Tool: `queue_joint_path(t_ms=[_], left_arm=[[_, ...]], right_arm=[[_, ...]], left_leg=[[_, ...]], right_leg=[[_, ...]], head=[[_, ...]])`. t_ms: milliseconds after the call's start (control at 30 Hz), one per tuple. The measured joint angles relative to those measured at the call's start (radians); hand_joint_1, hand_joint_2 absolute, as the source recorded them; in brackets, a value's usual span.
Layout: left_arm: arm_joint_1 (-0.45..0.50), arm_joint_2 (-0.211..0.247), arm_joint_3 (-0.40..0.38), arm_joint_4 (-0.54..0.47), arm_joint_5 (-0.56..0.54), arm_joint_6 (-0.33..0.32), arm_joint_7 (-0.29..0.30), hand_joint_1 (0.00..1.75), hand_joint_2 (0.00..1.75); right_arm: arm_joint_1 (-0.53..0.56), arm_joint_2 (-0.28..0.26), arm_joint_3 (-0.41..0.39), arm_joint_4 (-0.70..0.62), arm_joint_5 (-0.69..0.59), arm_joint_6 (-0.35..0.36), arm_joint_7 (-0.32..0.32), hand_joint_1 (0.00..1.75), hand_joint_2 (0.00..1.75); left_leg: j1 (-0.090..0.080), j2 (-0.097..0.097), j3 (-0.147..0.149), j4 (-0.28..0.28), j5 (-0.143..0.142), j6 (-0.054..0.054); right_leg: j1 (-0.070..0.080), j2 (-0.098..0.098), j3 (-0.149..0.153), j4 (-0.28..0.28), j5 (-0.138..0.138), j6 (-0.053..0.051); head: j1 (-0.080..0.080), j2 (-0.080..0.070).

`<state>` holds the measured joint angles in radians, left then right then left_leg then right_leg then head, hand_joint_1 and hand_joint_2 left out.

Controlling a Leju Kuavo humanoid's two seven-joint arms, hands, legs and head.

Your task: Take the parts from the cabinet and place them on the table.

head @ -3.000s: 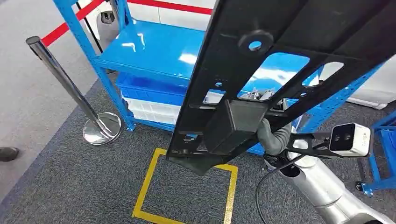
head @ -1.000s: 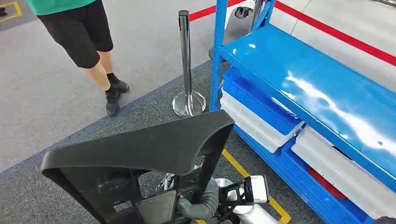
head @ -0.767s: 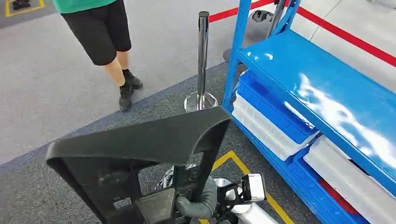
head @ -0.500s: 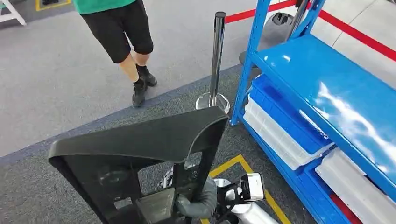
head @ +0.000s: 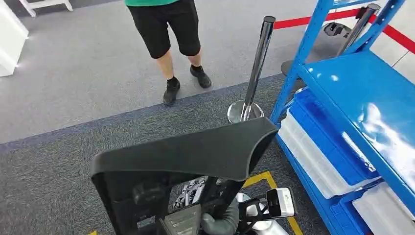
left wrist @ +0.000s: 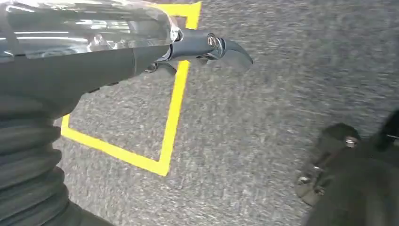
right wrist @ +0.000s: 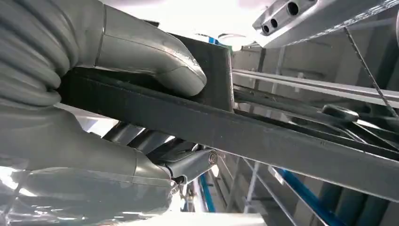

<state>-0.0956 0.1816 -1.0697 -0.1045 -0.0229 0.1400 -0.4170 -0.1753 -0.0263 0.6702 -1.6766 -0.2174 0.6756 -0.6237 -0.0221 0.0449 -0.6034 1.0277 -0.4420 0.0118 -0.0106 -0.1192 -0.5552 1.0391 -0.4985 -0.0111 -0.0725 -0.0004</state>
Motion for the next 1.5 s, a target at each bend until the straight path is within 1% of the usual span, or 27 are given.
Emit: queue_joint_path(t_ms=[33, 100, 133, 200, 233, 267, 333, 367, 400, 533, 567, 600, 633, 733, 767, 833, 867, 900, 1067, 1133, 1167, 1233, 1267, 1367, 1400, 1433, 1500], left_arm=[[0.000, 0.002, -0.003, 0.000, 0.000, -0.001, -0.001, 0.00, 1.75], [-0.003, 0.002, -0.006, 0.000, 0.000, -0.002, -0.003, 0.00, 1.75], [-0.007, 0.003, -0.006, 0.000, 0.001, -0.003, -0.004, 0.00, 1.75], [-0.012, 0.002, -0.008, 0.000, 0.001, -0.002, -0.004, 0.00, 1.75], [-0.011, 0.002, -0.009, 0.000, 0.002, -0.003, -0.004, 0.00, 1.75], [-0.010, 0.002, -0.010, 0.000, 0.002, -0.003, -0.004, 0.00, 1.75], [-0.011, 0.001, -0.013, 0.000, 0.000, -0.003, -0.004, 0.00, 1.75], [-0.011, 0.000, -0.014, 0.000, 0.000, -0.003, -0.005, 0.00, 1.75], [-0.013, 0.000, -0.016, 0.000, 0.000, -0.003, -0.005, 0.00, 1.75], [-0.008, 0.001, -0.031, 0.000, 0.000, -0.007, -0.006, 0.00, 1.75], [-0.008, 0.001, -0.032, 0.000, 0.000, -0.011, -0.006, 0.00, 1.75], [-0.010, -0.001, -0.033, 0.000, 0.000, -0.014, -0.006, 0.00, 1.75], [-0.016, -0.001, -0.035, 0.000, 0.000, -0.017, -0.005, 0.00, 1.75], [-0.019, -0.003, -0.042, 0.000, 0.002, -0.027, -0.002, 0.00, 1.75], [-0.017, -0.004, -0.048, 0.000, 0.002, -0.031, 0.000, 0.00, 1.75], [-0.015, -0.005, -0.056, 0.000, -0.002, -0.034, 0.003, 0.00, 1.75], [-0.016, -0.006, -0.056, 0.000, -0.002, -0.034, 0.006, 0.00, 1.75], [-0.019, -0.006, -0.056, 0.000, -0.002, -0.033, 0.009, 0.00, 1.75], [-0.013, -0.005, -0.056, 0.000, 0.000, -0.032, 0.018, 0.00, 1.75], [-0.012, -0.010, -0.056, 0.000, 0.000, -0.028, 0.017, 0.00, 1.75], [-0.015, -0.015, -0.056, 0.000, 0.000, -0.026, 0.017, 0.00, 1.75], [-0.015, -0.022, -0.056, 0.000, 0.000, -0.024, 0.012, 0.00, 1.75], [-0.012, -0.024, -0.056, 0.000, 0.002, -0.024, 0.010, 0.00, 1.75], [-0.006, -0.034, -0.056, 0.000, 0.000, -0.028, 0.006, 0.00, 1.75], [-0.004, -0.038, -0.056, 0.000, 0.000, -0.031, 0.005, 0.00, 1.75], [-0.005, -0.040, -0.056, 0.000, 0.000, -0.033, 0.005, 0.00, 1.75], [-0.006, -0.042, -0.056, 0.000, 0.002, -0.034, 0.008, 0.00, 1.75]], right_arm=[[0.002, 0.000, -0.004, -0.001, 0.000, 0.000, 0.000, 1.71, 1.75], [0.008, 0.000, -0.014, -0.006, 0.002, 0.000, 0.000, 1.71, 1.75], [0.013, 0.000, -0.017, -0.006, 0.002, 0.000, 0.000, 1.71, 1.75], [0.026, -0.003, -0.024, -0.006, 0.003, -0.001, 0.000, 1.71, 1.75], [0.030, -0.003, -0.026, -0.006, 0.003, 0.000, 0.000, 1.71, 1.75], [0.031, -0.003, -0.026, -0.006, 0.003, -0.001, 0.000, 1.71, 1.75], [0.031, -0.003, -0.028, -0.006, 0.004, -0.001, 0.000, 1.71, 1.75], [0.030, -0.003, -0.028, -0.006, 0.010, -0.004, 0.000, 1.71, 1.75], [0.029, -0.003, -0.028, -0.003, 0.021, -0.006, 0.000, 1.71, 1.75], [0.027, 0.009, -0.029, 0.005, 0.047, -0.022, 0.000, 1.71, 1.75], [0.026, 0.014, -0.029, 0.007, 0.051, -0.024, 0.000, 1.71, 1.75], [0.026, 0.015, -0.029, 0.009, 0.056, -0.027, 0.000, 1.71, 1.75], [0.026, 0.016, -0.029, 0.010, 0.057, -0.031, 0.000, 1.71, 1.75], [0.030, 0.016, -0.030, 0.018, 0.063, -0.050, 0.000, 1.71, 1.75], [0.031, 0.016, -0.030, 0.021, 0.063, -0.058, 0.000, 1.71, 1.75], [0.031, 0.016, -0.030, 0.025, 0.062, -0.062, 0.000, 1.71, 1.75], [0.030, 0.018, -0.030, 0.028, 0.061, -0.063, 0.000, 1.71, 1.75], [0.029, 0.022, -0.030, 0.032, 0.060, -0.063, 0.000, 1.71, 1.75], [0.017, 0.039, -0.029, 0.059, 0.055, -0.087, 0.000, 1.71, 1.75], [0.010, 0.045, -0.027, 0.076, 0.054, -0.096, 0.000, 1.71, 1.75], [0.010, 0.046, -0.027, 0.087, 0.054, -0.098, 0.000, 1.71, 1.75], [0.018, 0.045, -0.027, 0.111, 0.056, -0.098, 0.000, 1.71, 1.75], [0.022, 0.045, -0.027, 0.115, 0.059, -0.100, 0.000, 1.71, 1.75], [0.033, 0.041, -0.026, 0.113, 0.069, -0.118, 0.000, 1.71, 1.75], [0.038, 0.038, -0.023, 0.107, 0.070, -0.131, 0.002, 1.71, 1.75], [0.040, 0.036, -0.021, 0.105, 0.070, -0.137, 0.003, 1.71, 1.75], [0.051, 0.033, -0.017, 0.093, 0.069, -0.144, 0.006, 1.71, 1.75]], left_leg=[[0.002, -0.012, 0.016, -0.018, 0.008, 0.007], [0.013, -0.029, 0.027, -0.034, 0.019, 0.016], [0.014, -0.040, 0.026, -0.034, 0.019, 0.019], [0.013, -0.067, 0.026, -0.033, 0.018, 0.021], [0.013, -0.081, 0.027, -0.031, 0.018, 0.021], [0.014, -0.095, 0.028, -0.030, 0.016, 0.019], [0.017, -0.123, 0.029, -0.021, 0.011, 0.013], [0.019, -0.136, 0.027, -0.011, 0.006, 0.008], [0.014, -0.144, 0.019, -0.002, 0.001, 0.001], [0.024, -0.177, 0.005, -0.005, 0.003, -0.022], [0.025, -0.165, 0.008, 0.002, -0.001, -0.025], [0.020, -0.114, -0.004, 0.031, -0.020, -0.030], [0.023, -0.084, -0.036, 0.095, -0.055, -0.035], [0.032, -0.058, -0.141, 0.300, -0.131, -0.045], [0.034, -0.056, -0.141, 0.297, -0.116, -0.045], [0.034, -0.046, -0.075, 0.165, -0.037, -0.040], [0.031, -0.023, -0.022, 0.065, 0.006, -0.034], [0.022, 0.026, 0.009, 0.000, 0.002, -0.028], [0.007, -0.021, 0.018, -0.022, 0.007, 0.008], [0.017, -0.040, 0.028, -0.032, 0.016, 0.016], [0.016, -0.051, 0.027, -0.031, 0.017, 0.018], [0.016, -0.077, 0.026, -0.029, 0.016, 0.021], [0.016, -0.092, 0.026, -0.027, 0.015, 0.021], [0.019, -0.134, 0.026, -0.012, 0.007, 0.013], [0.022, -0.147, 0.023, -0.002, 0.000, 0.009], [0.015, -0.158, 0.014, 0.010, -0.005, 0.002], [0.024, -0.177, 0.005, 0.010, -0.004, -0.009]], right_leg=[[0.002, -0.005, 0.005, -0.001, -0.004, 0.008], [-0.003, 0.083, -0.015, 0.057, -0.039, 0.012], [-0.003, 0.103, -0.048, 0.123, -0.073, 0.012], [-0.003, 0.115, -0.131, 0.276, -0.131, 0.015], [-0.002, 0.117, -0.152, 0.303, -0.125, 0.016], [-0.003, 0.117, -0.147, 0.279, -0.095, 0.017], [-0.006, 0.126, -0.085, 0.130, 0.000, 0.015], [-0.010, 0.159, -0.047, 0.043, 0.043, 0.015], [-0.011, 0.198, -0.038, 0.017, 0.022, 0.016], [-0.005, 0.161, -0.036, 0.008, 0.030, -0.006], [-0.010, 0.144, -0.032, 0.001, 0.034, -0.013], [-0.009, 0.136, -0.028, -0.002, 0.032, -0.018], [-0.007, 0.122, -0.027, -0.002, 0.031, -0.022], [0.002, 0.081, -0.025, -0.002, 0.025, -0.027], [0.003, 0.069, -0.024, -0.002, 0.023, -0.027], [0.005, 0.047, -0.018, -0.002, 0.018, -0.025], [0.006, 0.037, -0.013, -0.002, 0.015, -0.023], [0.006, 0.026, -0.008, -0.003, 0.013, -0.020], [0.008, -0.013, 0.008, -0.007, 0.002, 0.010], [0.000, 0.077, -0.019, 0.056, -0.036, 0.017], [-0.001, 0.102, -0.058, 0.133, -0.075, 0.016], [-0.001, 0.115, -0.137, 0.276, -0.124, 0.019], [-0.001, 0.115, -0.152, 0.295, -0.115, 0.021], [-0.006, 0.128, -0.082, 0.119, 0.012, 0.024], [-0.012, 0.170, -0.048, 0.038, 0.043, 0.023], [-0.013, 0.205, -0.038, 0.016, 0.023, 0.023], [-0.008, 0.187, -0.041, 0.018, 0.023, 0.016]], head=[[0.000, 0.000], [0.000, 0.000], [0.000, 0.000], [0.000, 0.000], [0.000, 0.000], [0.000, 0.000], [0.000, 0.000], [0.000, 0.000], [0.000, 0.000], [0.000, 0.000], [0.000, 0.000], [0.000, 0.000], [0.000, 0.000], [0.000, 0.000], [0.000, 0.000], [0.000, 0.000], [0.000, 0.000], [0.000, 0.000], [0.000, 0.000], [0.000, 0.000], [0.000, 0.000], [0.000, 0.000], [0.000, 0.000], [0.000, 0.000], [0.000, 0.000], [0.000, 0.000], [0.000, 0.000]])
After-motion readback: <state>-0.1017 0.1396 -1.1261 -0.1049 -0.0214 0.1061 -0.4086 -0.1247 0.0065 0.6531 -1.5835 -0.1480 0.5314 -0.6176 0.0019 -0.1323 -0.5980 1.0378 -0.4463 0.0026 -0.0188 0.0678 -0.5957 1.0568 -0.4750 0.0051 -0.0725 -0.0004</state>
